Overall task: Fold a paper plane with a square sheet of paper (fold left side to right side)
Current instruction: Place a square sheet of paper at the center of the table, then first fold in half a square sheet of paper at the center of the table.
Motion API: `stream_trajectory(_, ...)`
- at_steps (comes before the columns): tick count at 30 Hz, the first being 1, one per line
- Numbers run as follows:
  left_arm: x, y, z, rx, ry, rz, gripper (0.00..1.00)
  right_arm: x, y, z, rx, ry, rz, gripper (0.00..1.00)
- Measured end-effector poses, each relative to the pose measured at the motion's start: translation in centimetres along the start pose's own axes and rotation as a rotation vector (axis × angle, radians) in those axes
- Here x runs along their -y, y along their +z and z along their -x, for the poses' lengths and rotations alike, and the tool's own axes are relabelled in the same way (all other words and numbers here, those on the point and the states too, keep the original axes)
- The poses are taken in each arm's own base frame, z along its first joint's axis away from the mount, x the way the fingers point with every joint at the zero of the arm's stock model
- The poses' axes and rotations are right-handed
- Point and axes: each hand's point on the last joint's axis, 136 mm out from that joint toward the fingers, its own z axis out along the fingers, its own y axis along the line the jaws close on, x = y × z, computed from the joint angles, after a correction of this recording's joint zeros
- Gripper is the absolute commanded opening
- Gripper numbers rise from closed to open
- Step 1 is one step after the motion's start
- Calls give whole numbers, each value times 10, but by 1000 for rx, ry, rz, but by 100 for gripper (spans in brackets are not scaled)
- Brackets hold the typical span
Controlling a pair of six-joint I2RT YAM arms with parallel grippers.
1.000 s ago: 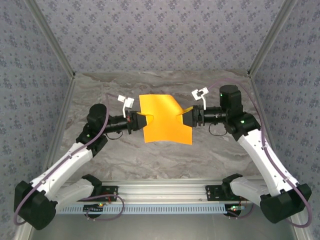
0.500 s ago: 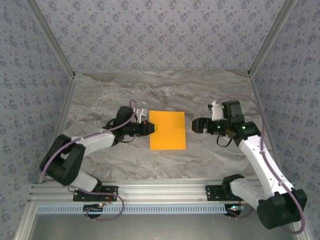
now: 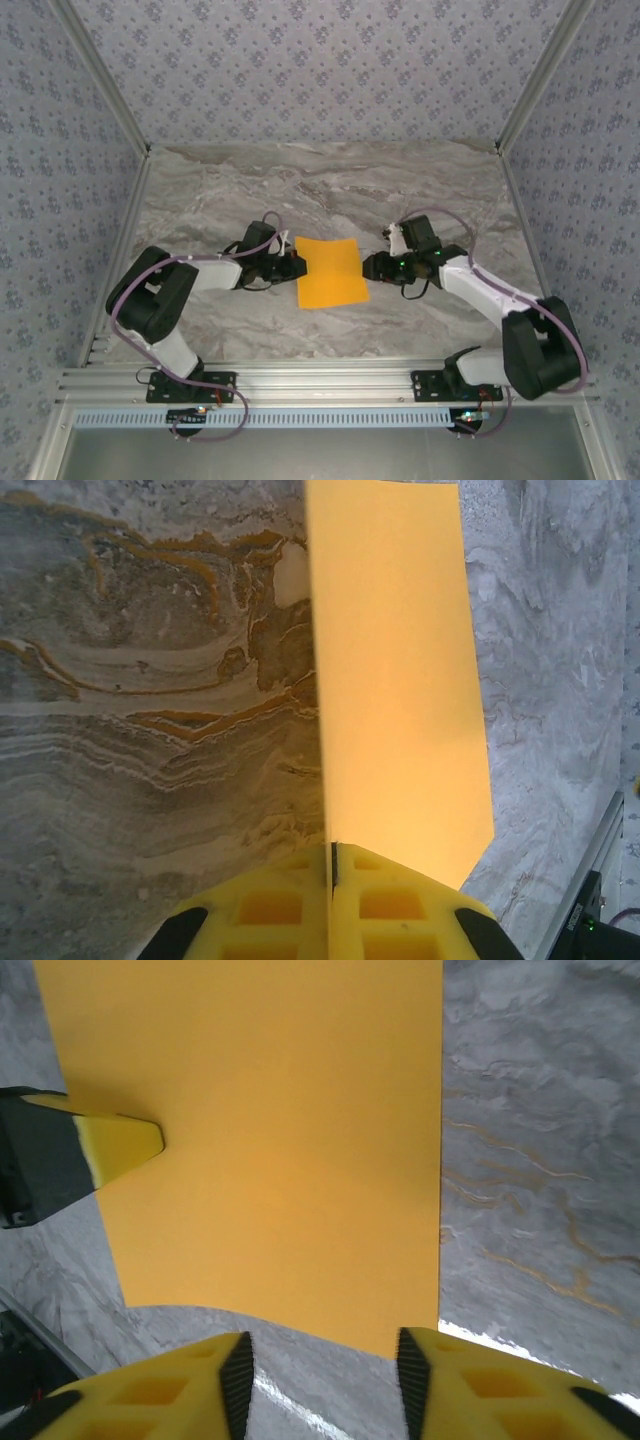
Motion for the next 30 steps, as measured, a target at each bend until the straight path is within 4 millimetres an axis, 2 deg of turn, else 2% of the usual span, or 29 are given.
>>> stream_trajectory(4,-1,0,-1,-3,-4,8,0,3,28,3,-36,18,-12,30)
stream_trajectory(11,-1,0,-1,-10,-8,13,0,8,61,16,-58,10,-64,26)
stream_trajectory(14,-1,0,0,-14,-9,16,3,15,72,17,-71,10,-103,26)
stream_trajectory(16,0,0,0,-15,-9,16,8,17,77,17,-83,10,-119,26)
stream_trajectory(20,7,-2,3,-13,-8,-1,24,14,82,20,-80,-12,-131,26)
stream_trajectory(22,16,-6,6,-5,-3,-24,31,14,83,20,-80,-14,-136,26)
stream_trajectory(30,53,-26,20,41,11,-127,48,15,85,20,-78,-27,-146,26)
